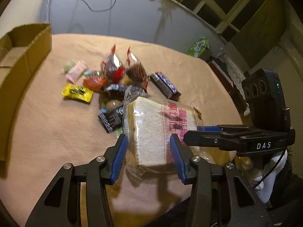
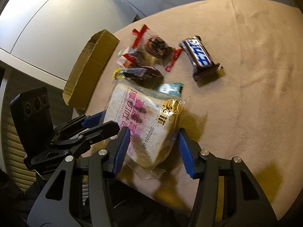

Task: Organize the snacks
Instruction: 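Carry the bread slice with the left gripper into the cardboard box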

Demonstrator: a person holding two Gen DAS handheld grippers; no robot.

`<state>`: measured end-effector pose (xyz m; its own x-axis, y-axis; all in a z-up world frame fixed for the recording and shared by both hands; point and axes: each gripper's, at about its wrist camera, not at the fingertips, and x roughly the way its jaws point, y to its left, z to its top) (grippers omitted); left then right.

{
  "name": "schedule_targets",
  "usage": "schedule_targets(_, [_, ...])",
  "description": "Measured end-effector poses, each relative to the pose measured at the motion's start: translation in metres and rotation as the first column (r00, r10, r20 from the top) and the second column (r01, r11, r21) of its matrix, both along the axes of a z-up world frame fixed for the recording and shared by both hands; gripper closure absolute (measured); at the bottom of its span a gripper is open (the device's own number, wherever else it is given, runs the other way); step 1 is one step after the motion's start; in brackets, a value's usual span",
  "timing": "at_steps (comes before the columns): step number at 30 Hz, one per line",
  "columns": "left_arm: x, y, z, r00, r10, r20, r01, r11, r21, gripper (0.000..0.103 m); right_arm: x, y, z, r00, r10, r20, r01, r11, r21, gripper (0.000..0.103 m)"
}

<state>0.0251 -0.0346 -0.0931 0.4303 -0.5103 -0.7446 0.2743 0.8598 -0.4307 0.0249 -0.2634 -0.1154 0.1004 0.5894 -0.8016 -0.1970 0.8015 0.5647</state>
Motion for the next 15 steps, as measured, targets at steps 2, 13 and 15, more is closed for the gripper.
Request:
schedule_targets(2, [-0.002,0.008,0.009,1.0,0.011,0.026,-0.011,1.0,-0.006,0.059,0.002,0.008,0.008,1.0,0.01,0.016,-0.01,1.0,-0.004,0.049])
schedule_targets(13, [-0.006,0.069,0.04,0.984,0.128,0.125,-0.126,0.992,-0.027,0.059,0.027,0.072,0.049,0.988,0.112,0.105,-0.112,0.994,-0.014,0.049])
schedule_targets(15, [-0.005,0.081,0.044,0.979,0.154,0.136,-0.151,0.988,-0.031,0.059,0.034,0.087,0.054,0.983,0.138,0.118,-0.137,0.99,-0.014,0.049])
